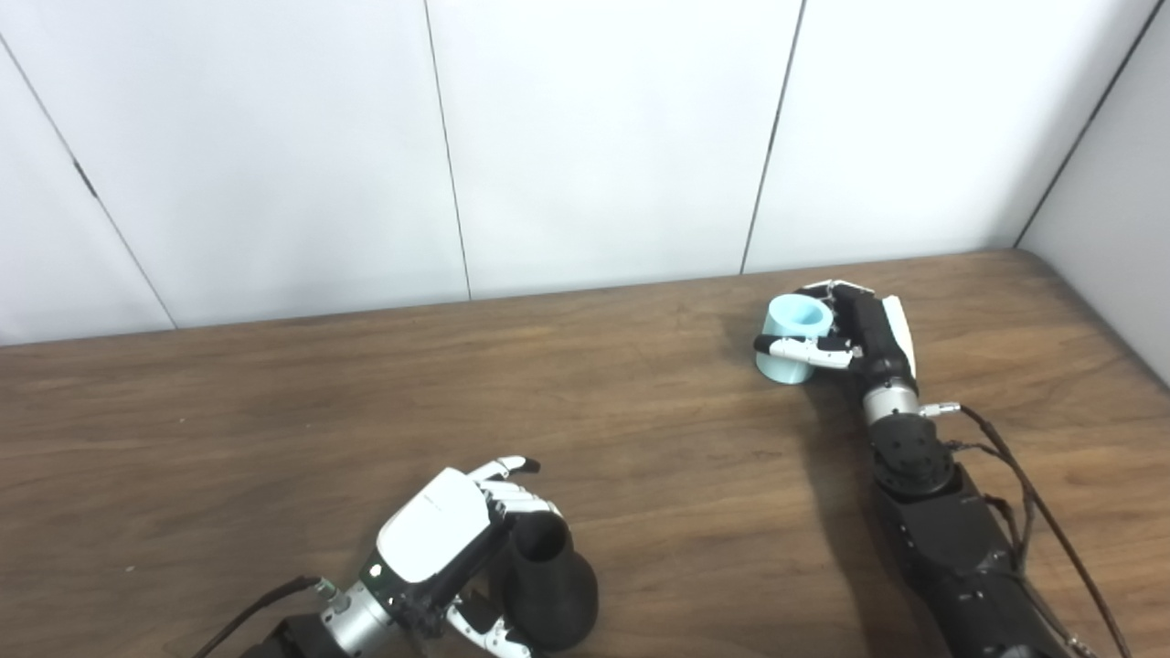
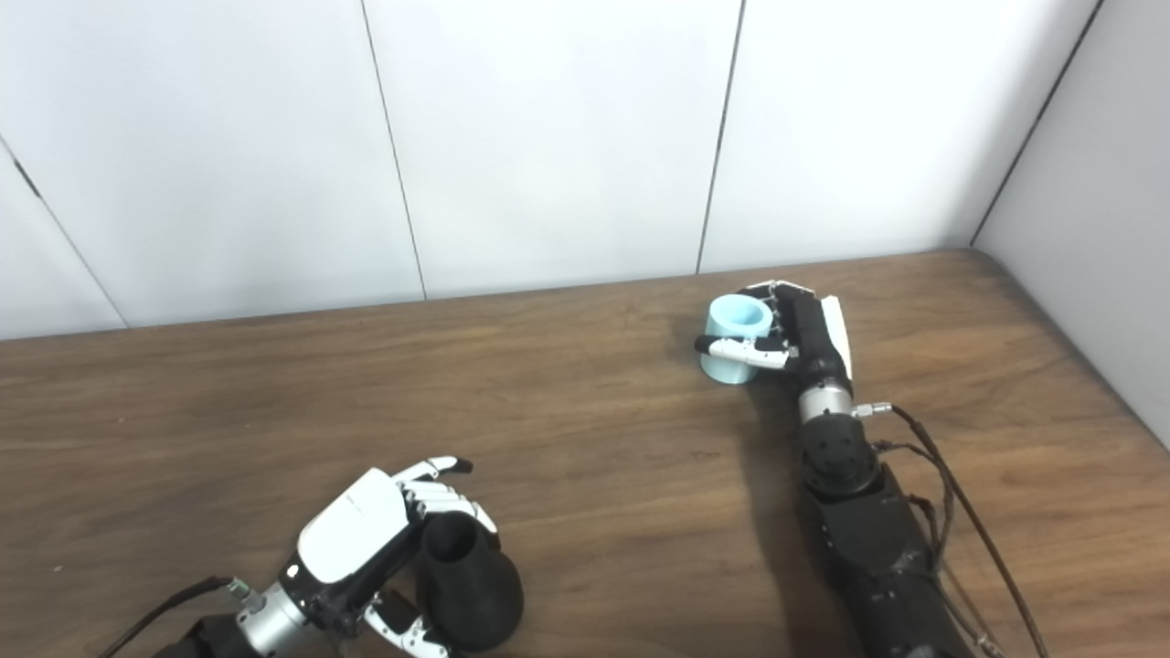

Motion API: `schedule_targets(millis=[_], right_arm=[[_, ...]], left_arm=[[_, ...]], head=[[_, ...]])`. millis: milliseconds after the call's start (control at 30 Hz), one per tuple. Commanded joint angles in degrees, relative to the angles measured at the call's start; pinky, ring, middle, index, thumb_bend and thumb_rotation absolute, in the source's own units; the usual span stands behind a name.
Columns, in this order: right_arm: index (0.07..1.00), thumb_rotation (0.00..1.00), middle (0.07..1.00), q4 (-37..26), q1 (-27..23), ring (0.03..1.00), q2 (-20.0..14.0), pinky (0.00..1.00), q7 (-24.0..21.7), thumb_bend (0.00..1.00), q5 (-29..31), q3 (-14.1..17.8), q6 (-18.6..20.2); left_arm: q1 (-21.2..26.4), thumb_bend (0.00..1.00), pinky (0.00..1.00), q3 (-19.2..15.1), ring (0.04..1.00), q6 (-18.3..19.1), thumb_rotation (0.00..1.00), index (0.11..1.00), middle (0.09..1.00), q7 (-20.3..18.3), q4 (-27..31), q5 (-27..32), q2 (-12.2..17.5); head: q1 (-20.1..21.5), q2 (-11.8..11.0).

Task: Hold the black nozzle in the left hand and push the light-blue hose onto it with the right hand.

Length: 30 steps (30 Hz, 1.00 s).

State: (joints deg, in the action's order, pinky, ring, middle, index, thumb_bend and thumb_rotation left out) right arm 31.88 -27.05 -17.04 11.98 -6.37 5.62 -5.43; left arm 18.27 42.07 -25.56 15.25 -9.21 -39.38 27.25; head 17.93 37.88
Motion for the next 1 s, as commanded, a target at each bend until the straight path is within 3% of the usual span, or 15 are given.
schedule_targets(millis=[0,267,500,767,967], right_arm=[[0.484,0.00,0.476,-0.3,-1.6,0.455,-0.6,0.39,-0.9,0.52,0.0,0.0,-0.3],[0.477,0.00,0.476,-3.6,-0.3,0.468,-0.4,0.41,-1.2,0.52,0.0,-0.1,0.7],[0.497,0.00,0.466,-14.1,2.3,0.444,0.0,0.38,-4.3,0.52,0.9,-0.2,5.5],[0.513,0.00,0.450,-24.1,3.8,0.413,0.8,0.31,-7.1,0.52,1.4,-0.3,7.3],[0.506,0.00,0.438,-35.0,4.4,0.407,2.2,0.27,-9.1,0.52,1.4,-1.0,12.3]], left_arm=[[-6.6,0.52,0.83,2.9,0.489,-1.4,0.00,0.475,0.488,-0.9,-2.4,0.3,-0.7],[-6.7,0.52,0.84,2.9,0.490,-1.4,0.00,0.477,0.486,-0.9,-2.6,0.3,-0.7],[-6.2,0.52,0.83,3.3,0.490,-1.4,0.00,0.476,0.487,-1.5,-3.1,-0.1,-1.5],[-4.8,0.52,0.82,4.4,0.494,-1.4,0.00,0.466,0.495,0.2,-8.6,-1.0,-3.4],[-3.9,0.52,0.82,4.3,0.496,-1.3,0.00,0.463,0.497,0.1,-9.9,-2.7,-4.3]], head=[[0.1,0.1],[0.3,0.2],[-0.2,0.8],[-1.4,0.8],[-1.8,0.9]])
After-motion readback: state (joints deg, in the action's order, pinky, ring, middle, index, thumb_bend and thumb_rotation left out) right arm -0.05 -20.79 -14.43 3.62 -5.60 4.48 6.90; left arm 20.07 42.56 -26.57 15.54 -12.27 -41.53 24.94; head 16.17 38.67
